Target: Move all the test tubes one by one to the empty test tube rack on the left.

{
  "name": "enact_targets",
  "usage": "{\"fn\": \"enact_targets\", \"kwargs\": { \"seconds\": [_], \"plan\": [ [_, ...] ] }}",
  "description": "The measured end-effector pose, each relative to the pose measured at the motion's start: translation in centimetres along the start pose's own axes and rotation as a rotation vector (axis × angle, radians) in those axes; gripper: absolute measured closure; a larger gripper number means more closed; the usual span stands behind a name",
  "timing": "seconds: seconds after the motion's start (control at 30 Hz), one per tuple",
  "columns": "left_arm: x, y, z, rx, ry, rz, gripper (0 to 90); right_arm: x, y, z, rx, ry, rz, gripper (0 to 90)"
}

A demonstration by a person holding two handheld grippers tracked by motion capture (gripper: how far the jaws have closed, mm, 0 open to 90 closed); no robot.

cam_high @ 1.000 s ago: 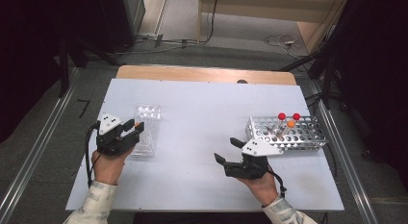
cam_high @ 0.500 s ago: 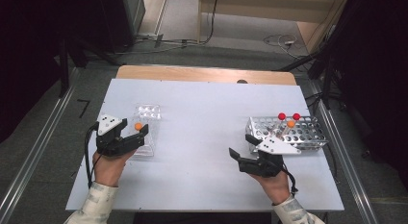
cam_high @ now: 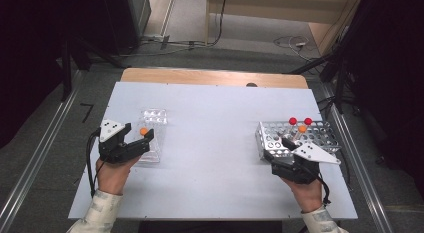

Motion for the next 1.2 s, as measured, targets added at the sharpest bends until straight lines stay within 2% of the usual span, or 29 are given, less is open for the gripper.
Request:
{"fn": "enact_targets", "kwargs": {
  "seconds": [0.3, 0.5, 0.63, 0.73, 0.93, 1.03, 1.2],
  "plan": [
    [0.0, -0.1, -0.1, -0.001, 0.000, -0.002, 22.5, -0.7, -0.5, -3.2, -0.097, 0.061, 0.000, 25.8],
    [0.0, -0.1, -0.2, -0.004, 0.002, -0.005, 22.5, -1.2, -0.2, -4.3, -0.152, 0.084, 0.009, 28.5],
    [0.0, -0.2, -0.1, 0.001, 0.001, -0.005, 22.6, -1.9, 0.4, -5.4, -0.227, 0.080, 0.009, 31.0],
    [0.0, -0.1, -0.1, 0.000, 0.003, -0.002, 22.7, -2.2, 1.0, -6.2, -0.246, 0.105, 0.022, 35.9],
    [0.0, 0.0, -0.3, -0.002, 0.006, -0.002, 22.7, -2.4, 2.2, -6.9, -0.289, 0.096, 0.037, 48.9],
    [-0.1, 0.0, -0.3, -0.003, 0.006, -0.002, 22.7, -2.5, 2.5, -7.2, -0.293, 0.105, 0.036, 54.8],
    [-0.1, 0.0, -0.3, -0.003, 0.005, -0.002, 22.7, -2.6, 3.0, -7.4, -0.293, 0.110, 0.050, 59.8]
  ]
}}
Point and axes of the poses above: each handheld gripper's, and its own axes: y roughly forward along the jaws, x roughly out of its top, z roughly to its left, the point moved 2 cm from there along y, roughly forward along the jaws, and after that the axes turned 9 degrees about -x, right-handed, at the moved point
